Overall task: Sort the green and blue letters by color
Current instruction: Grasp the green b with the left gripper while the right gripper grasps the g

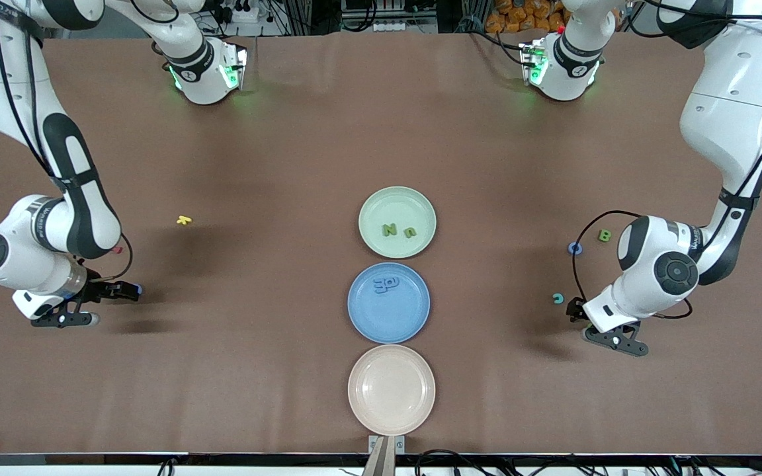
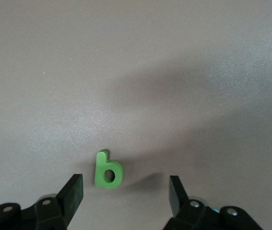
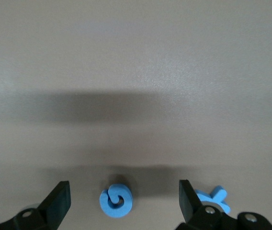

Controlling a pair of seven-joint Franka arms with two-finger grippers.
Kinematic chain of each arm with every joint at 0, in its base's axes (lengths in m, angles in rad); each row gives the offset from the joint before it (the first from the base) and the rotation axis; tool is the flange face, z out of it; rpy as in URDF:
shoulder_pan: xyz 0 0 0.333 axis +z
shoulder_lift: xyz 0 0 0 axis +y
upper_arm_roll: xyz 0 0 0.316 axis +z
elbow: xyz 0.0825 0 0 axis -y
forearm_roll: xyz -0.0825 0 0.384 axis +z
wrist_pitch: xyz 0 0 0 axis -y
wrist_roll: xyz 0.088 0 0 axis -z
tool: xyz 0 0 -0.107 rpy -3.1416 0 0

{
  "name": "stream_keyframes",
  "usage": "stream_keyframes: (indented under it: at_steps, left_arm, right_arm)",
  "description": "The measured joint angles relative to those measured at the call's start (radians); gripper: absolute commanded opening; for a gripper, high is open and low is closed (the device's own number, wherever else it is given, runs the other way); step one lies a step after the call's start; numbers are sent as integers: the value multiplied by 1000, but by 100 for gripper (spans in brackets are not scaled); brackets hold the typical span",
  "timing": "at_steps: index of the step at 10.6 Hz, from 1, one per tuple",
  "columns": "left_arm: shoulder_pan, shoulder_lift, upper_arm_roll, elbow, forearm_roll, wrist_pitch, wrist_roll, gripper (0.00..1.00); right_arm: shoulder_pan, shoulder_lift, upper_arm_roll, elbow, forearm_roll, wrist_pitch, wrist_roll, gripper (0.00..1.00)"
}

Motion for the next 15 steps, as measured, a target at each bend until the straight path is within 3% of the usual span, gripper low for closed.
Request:
stream_keyframes:
  at_steps: [2,4,6,11,12,13,15]
  left_arm:
    - [1,2,0,3,-12,0,10,75]
    - [4,12,0,17,-15,1,44,74]
    - [13,27,0,32,-18,1,66,72]
    - [14,41,0,48,-18,2,81,62]
    - [15,42,0,50,-19,2,81,56]
    - [17,44,0,50,-19,2,81,30]
    - [25,51,0,52,-19,2,101,5]
  right_arm:
    - [-1,25,0,-6,0,35,1,99]
    - [-3,35,0,-50,1,115,1,68]
    - [-3,34,1,-69,1,136,1,62]
    - [-3,25,2,-70,1,133,18,68]
    - [-3,25,2,-71,1,133,20,68]
    - [-3,24,2,-73,1,135,25,68]
    - [-3,16,4,-90,1,141,33,68]
